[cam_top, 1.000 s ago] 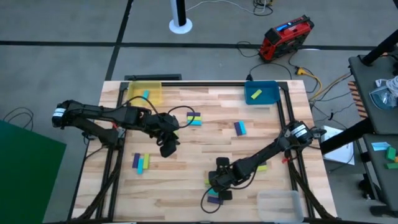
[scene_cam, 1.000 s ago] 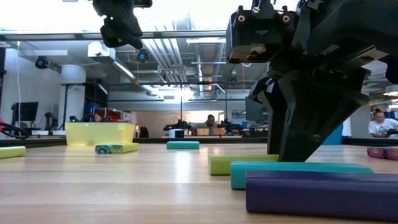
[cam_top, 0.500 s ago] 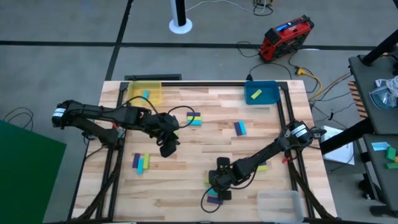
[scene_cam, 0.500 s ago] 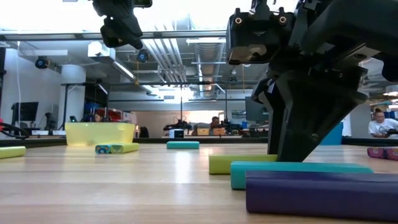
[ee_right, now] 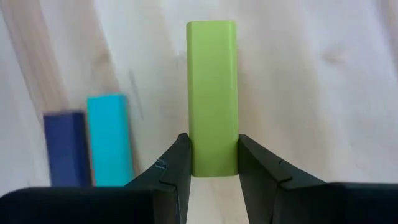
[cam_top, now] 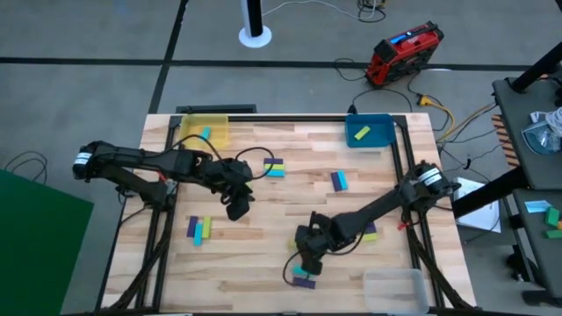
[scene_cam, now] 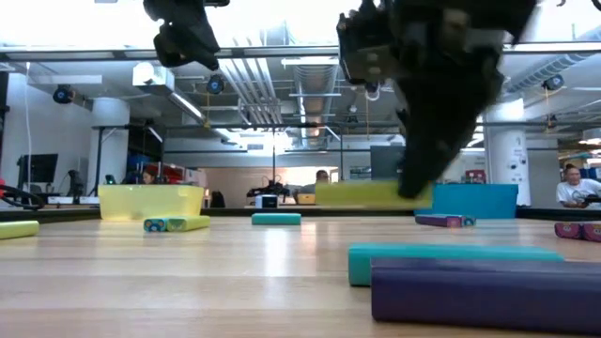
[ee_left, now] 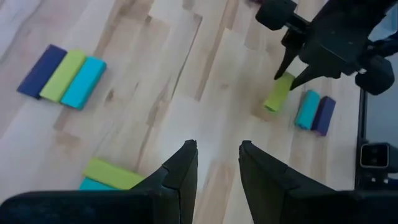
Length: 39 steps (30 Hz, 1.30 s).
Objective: Sort blocks
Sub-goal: Put the green block into the blue bin
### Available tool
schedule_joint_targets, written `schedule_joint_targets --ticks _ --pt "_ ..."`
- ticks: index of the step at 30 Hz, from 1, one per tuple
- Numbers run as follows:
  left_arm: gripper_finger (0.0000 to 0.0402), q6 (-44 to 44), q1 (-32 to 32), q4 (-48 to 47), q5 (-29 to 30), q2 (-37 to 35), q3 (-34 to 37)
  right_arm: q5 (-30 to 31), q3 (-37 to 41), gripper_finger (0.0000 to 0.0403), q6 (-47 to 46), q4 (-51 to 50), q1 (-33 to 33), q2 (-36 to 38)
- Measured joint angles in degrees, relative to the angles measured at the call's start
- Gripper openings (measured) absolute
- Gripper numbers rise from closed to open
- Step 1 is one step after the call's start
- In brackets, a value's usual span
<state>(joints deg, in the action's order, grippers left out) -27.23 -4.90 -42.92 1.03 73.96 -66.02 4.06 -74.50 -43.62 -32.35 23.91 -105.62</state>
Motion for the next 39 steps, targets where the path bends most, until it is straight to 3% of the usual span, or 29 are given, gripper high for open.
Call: schedule_joint_targets --ticks 6,12,19,24,27,30,39 --pt "0.0097 1.3 0.0 -0.5 0.1 0.0 -2.3 0.6 0.0 0.0095 -12.8 -5.4 -5.8 6.5" --pt "0.0097 4.0 0.0 -2.5 4.2 0.0 -5.9 3.8 -0.1 0.0095 -16.4 -12.0 -15.3 14.2" --pt "0.0097 8.6 0.1 -5.5 16.3 -0.1 -10.5 7.6 -0.1 0.0095 -13.6 -19.9 -31.8 21.3" --pt "0.0097 12.5 1.2 -6.9 28.0 -0.1 -13.1 8.2 -0.1 0.0095 -6.6 -22.7 -44.5 23.7" --pt "0.0097 13.3 3.4 -7.9 31.7 -0.1 -14.1 8.1 0.1 0.0095 -1.8 -22.7 -51.7 24.3" --pt "0.0097 13.3 7.0 -7.7 31.5 -0.1 -15.0 7.7 0.5 0.0095 3.1 -22.4 -57.9 24.3" --pt "0.0097 13.1 19.2 -7.8 22.7 -0.1 -15.6 2.9 6.9 0.0095 7.7 -16.7 -69.2 24.7"
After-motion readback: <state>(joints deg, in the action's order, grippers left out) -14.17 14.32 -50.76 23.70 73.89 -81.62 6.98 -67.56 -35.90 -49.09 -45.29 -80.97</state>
